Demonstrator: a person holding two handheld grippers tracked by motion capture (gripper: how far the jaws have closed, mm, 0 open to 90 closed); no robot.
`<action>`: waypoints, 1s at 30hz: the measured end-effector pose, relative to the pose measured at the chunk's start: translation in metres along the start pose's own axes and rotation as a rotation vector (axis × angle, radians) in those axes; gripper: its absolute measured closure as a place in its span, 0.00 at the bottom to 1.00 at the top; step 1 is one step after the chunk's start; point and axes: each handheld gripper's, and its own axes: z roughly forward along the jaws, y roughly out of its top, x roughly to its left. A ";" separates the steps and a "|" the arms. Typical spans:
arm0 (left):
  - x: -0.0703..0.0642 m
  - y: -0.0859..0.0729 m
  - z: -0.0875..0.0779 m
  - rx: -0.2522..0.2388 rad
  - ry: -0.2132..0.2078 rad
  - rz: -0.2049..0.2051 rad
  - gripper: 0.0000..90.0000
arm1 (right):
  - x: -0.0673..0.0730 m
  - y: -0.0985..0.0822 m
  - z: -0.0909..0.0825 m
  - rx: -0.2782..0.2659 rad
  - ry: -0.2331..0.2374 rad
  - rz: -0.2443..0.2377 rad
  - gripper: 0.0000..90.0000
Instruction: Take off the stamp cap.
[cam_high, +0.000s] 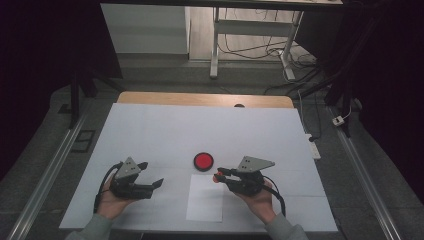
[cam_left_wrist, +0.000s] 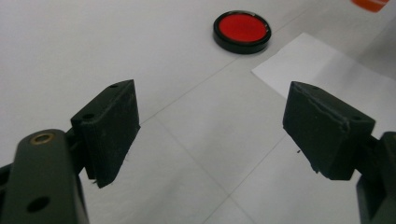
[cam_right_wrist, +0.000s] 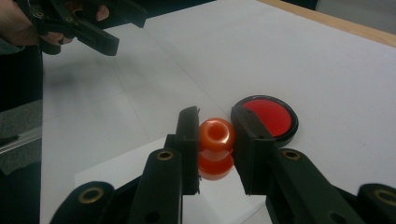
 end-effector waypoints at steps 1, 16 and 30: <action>-0.001 0.002 0.001 -0.001 -0.006 0.003 0.21 | 0.000 0.000 0.000 0.000 -0.001 -0.001 0.80; -0.017 0.027 0.017 -0.006 -0.079 0.050 0.21 | 0.000 0.000 0.000 -0.009 -0.007 0.001 0.80; -0.033 0.041 0.033 0.003 -0.121 0.096 0.21 | -0.001 0.001 -0.003 -0.017 -0.017 -0.004 0.80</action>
